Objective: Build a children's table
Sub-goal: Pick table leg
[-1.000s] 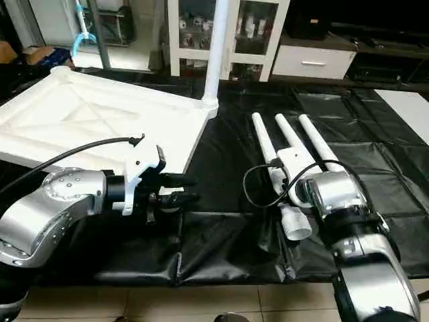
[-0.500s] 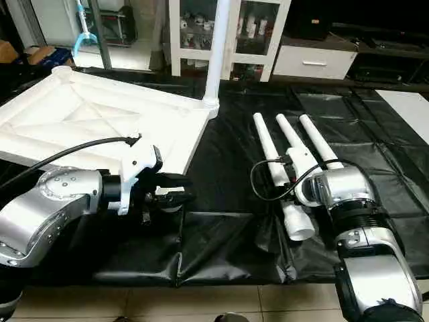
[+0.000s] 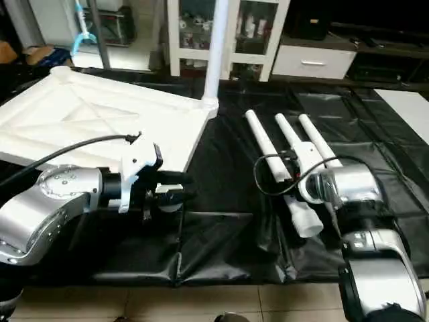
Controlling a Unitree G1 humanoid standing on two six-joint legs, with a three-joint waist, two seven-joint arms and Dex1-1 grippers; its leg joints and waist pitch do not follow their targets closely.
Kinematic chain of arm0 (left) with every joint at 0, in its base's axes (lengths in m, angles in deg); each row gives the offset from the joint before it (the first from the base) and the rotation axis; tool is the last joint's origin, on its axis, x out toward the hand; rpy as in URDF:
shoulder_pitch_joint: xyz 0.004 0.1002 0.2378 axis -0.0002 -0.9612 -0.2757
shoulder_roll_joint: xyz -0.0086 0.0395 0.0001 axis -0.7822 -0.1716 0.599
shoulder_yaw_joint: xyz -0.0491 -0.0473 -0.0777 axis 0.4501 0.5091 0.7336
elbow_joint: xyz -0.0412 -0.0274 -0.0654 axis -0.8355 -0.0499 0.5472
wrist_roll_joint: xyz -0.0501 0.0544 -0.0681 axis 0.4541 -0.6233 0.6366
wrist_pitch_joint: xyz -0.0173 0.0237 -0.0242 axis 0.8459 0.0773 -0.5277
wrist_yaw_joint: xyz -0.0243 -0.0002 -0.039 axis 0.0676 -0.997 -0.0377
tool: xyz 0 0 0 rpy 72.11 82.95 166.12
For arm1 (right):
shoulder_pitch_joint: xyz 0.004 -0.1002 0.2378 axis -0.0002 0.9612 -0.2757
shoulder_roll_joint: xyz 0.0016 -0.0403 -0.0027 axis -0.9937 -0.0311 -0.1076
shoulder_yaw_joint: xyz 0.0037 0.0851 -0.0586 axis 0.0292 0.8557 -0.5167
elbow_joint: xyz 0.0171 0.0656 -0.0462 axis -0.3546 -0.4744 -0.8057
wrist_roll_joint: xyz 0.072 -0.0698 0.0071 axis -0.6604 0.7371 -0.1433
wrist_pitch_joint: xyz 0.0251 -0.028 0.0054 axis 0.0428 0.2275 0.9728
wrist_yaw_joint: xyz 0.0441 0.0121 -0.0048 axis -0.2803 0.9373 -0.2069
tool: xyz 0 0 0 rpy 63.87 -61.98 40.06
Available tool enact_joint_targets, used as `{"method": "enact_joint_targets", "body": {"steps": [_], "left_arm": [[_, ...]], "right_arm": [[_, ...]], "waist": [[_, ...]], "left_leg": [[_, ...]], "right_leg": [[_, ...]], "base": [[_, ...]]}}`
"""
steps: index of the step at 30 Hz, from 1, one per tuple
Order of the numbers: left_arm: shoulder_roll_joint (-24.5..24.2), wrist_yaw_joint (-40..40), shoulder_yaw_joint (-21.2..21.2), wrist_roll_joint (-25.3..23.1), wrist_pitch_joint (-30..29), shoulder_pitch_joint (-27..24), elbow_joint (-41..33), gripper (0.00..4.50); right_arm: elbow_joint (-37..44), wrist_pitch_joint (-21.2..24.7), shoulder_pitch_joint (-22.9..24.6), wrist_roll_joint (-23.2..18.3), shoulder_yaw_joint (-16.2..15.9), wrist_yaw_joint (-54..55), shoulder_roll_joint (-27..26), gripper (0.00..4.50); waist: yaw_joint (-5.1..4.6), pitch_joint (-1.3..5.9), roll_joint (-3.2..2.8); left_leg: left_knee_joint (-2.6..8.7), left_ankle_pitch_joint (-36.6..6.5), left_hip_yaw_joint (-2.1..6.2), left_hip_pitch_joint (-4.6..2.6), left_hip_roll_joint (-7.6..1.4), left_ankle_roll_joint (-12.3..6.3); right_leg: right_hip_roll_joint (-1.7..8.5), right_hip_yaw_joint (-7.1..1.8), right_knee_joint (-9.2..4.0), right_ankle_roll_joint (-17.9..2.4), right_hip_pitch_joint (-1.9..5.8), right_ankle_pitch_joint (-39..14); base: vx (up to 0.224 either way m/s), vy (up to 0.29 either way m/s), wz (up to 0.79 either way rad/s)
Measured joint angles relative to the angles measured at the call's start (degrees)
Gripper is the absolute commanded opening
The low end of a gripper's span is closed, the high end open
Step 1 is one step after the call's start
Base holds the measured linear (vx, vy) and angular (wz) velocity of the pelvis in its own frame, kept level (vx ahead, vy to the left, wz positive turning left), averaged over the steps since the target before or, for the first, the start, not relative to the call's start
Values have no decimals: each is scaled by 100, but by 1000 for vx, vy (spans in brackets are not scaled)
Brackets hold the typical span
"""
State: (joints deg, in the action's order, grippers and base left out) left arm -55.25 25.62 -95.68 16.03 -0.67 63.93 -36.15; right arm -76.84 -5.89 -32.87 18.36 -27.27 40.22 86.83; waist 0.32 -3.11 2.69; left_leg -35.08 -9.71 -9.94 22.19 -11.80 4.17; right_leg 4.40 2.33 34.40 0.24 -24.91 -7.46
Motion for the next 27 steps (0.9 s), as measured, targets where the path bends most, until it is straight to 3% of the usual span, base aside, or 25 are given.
{"method": "enact_joint_targets", "body": {"steps": [4, 11, 15, 18, 23, 26, 27], "left_arm": [[273, -246, 249, 141, -23, 176, 77, 173], [1124, -1151, 1345, 786, -499, 703, 389, 211], [1556, -1563, 1792, 1252, -851, 879, 490, 250], [1585, -1641, 1828, 1333, -895, 908, 526, 282], [1738, -1810, 2003, 1386, -929, 1031, 726, 327], [1774, -1888, 2085, 1511, -1011, 1124, 719, 338], [1792, -1910, 2092, 1562, -1041, 1128, 718, 361]], "right_arm": [[820, 87, 242, -287, 329, -78, 21, 182], [3047, 700, 778, -1830, 1519, -820, -139, 181], [3764, 720, 1477, -2535, 1724, -1297, -381, 181], [4029, 715, 1698, -2867, 1792, -1462, -478, 181], [4438, 1100, 1940, -4160, 2480, -2079, -772, 181], [4410, 1469, 1957, -4736, 2807, -2394, -717, 181], [4382, 1557, 1960, -4861, 2856, -2454, -681, 181]], "waist": [[-3, -1, 2], [32, 12, 25], [125, 11, 30], [147, 11, 30], [175, 8, 43], [176, 12, 102], [175, 16, 121]], "left_leg": [[-2, 0, -5, 3, 0, 0], [-2, 0, -7, -3, -2, -1], [-9, 0, -6, 7, -3, -2], [-9, 0, -1, 11, -3, -2], [-9, 1, 0, 20, -2, -4], [-11, 1, 1, 19, -2, -4], [-11, 1, 3, 19, -4, -4]], "right_leg": [[0, 0, 0, 0, -4, 0], [-2, 7, -1, 4, 4, -2], [-1, 8, -16, 5, 2, -2], [1, 9, -30, 5, 1, -3], [4, 15, -40, 9, 3, -5], [5, 20, -40, 11, 4, -6], [5, 25, -43, 12, 4, -7]], "base": [[0, 0, 0], [0, 0, 0], [0, 0, 0], [0, 0, 0], [0, 0, 0], [0, 0, 0], [0, 0, 0]]}}
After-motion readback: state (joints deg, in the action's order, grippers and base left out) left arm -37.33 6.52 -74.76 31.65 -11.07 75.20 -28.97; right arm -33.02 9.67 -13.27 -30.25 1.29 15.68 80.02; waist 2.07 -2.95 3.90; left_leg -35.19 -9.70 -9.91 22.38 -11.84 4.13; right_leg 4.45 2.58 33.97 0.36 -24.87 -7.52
